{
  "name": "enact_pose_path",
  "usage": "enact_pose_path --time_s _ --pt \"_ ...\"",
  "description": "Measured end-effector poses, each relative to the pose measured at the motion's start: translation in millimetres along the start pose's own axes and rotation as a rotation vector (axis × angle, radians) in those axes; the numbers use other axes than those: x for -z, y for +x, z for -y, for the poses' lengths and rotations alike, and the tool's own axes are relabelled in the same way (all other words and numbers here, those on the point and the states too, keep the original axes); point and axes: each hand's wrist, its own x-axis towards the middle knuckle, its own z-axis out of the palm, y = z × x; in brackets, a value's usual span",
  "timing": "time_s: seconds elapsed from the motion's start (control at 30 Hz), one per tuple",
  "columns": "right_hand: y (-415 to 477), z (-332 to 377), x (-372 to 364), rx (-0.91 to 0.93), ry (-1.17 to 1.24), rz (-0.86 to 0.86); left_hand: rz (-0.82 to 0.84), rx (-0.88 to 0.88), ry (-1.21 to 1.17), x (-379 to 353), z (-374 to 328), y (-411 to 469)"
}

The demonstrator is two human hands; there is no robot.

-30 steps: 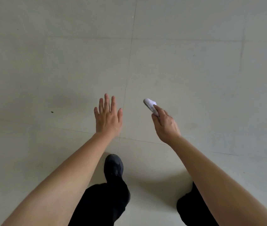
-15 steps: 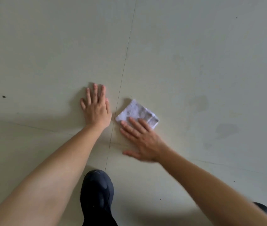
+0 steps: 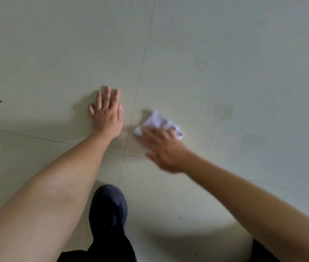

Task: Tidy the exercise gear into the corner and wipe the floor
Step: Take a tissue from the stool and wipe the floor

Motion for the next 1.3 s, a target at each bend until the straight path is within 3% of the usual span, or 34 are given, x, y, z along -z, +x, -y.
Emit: enact_pose_path --time_s 0.1,0.17,0.33,0.43,0.53,0.63,0.73,0.8,0.93,1.03,1.1,1.17,1.3 --pt "-26.1 29.0 -34.1 0.225 -0.115 0.107 -0.010 -0.004 0.010 -0.2 0.1 0.1" --pt "-16.6 13.6 -30.5 0.284 -0.165 0.082 -0.004 0.004 0.021 1.8 -3.4 -0.3" --pt "17.6 -67.1 13.9 -0.144 -0.202 -0.044 0.016 0.009 0.051 6.4 -6.6 -0.7" --pt "24.4 -75.9 28.4 -0.377 -0.153 -0.051 0.037 -0.006 0.078 7.3 -3.3 0.3" --pt "12.1 -36.0 5.3 -0.192 -0.166 -0.094 0.047 -0.023 0.075 10.7 -1.5 2.8" --pt "-21.5 12.4 -28.2 0.099 -0.214 0.013 0.042 -0.020 0.064 11.8 -0.3 4.1" --pt "-32.1 -4.3 -26.6 0.199 -0.266 0.002 0.028 -0.003 0.075 7.7 -1.9 0.7" --pt "-30.1 -40.5 -15.3 0.065 -0.231 -0.085 0.016 -0.011 0.069 6.7 -2.7 0.0" --pt "-46.0 -127.3 25.7 -0.448 -0.185 -0.231 0.022 -0.018 0.083 7.6 -2.9 2.1" --pt "-42.6 -124.0 34.6 -0.711 -0.115 -0.235 0.005 -0.032 0.106 9.1 -2.5 2.5" --pt "-30.5 -92.2 19.6 -0.582 -0.119 -0.272 -0.003 -0.044 0.098 7.5 -1.7 2.8" --pt "-17.8 -51.4 -3.6 -0.277 -0.108 -0.262 -0.005 -0.042 0.087 5.8 -0.6 5.7" --pt "16.3 -19.6 -11.7 0.099 -0.236 -0.103 -0.025 -0.031 0.046 2.0 4.3 8.2"
